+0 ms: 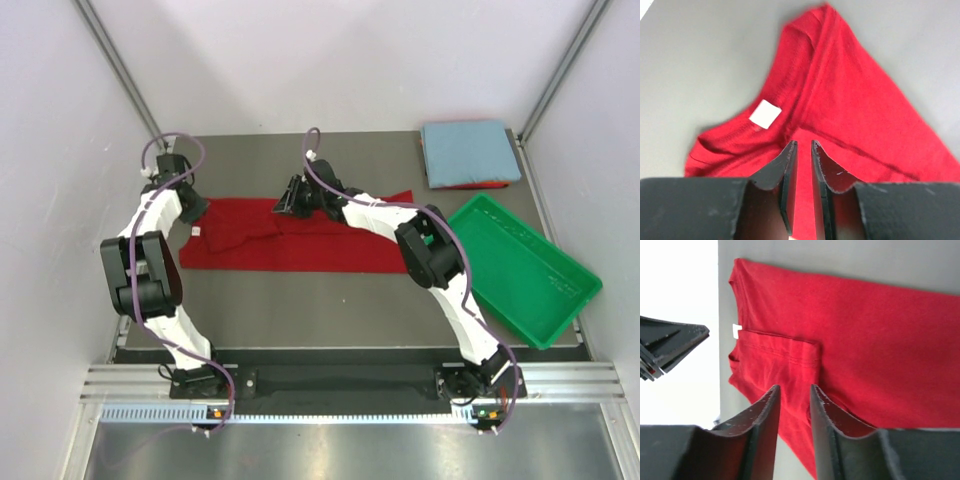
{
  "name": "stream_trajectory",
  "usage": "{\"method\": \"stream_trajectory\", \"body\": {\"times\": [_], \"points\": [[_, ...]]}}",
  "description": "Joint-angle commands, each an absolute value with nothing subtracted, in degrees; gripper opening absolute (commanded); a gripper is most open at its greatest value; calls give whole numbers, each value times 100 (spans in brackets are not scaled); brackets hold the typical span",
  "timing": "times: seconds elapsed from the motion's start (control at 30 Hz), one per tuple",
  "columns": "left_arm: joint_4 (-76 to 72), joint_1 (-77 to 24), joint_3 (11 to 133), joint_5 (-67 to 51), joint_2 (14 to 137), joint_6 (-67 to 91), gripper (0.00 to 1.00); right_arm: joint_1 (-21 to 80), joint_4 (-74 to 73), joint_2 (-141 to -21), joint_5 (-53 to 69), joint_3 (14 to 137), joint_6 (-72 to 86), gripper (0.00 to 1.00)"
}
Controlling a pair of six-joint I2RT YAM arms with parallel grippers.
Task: Fold and stack the t-shirts
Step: Fold the tshirt
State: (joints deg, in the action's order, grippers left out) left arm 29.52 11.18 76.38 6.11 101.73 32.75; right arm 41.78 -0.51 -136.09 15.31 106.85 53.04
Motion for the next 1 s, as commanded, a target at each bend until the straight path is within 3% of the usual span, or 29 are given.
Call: {"method": "stream_trajectory", "body": {"times": [0.0,0.2,0.53,0.97], "points": [[2902,827,7245,268,9730,3032,22,4140,18,-13043,1599,10556,5054,29],[2434,685,6968,-1072,9702,3111,25,4201,27,-13191,1977,10660,4896,15],[2786,677,7014,-423,10256,3050,24,4368,-237,-13992,2601,11381,4658,14],[3234,782,7224,1363,10916,3120,24,3973,-149,-14010,2355,10485,4334,13]]}}
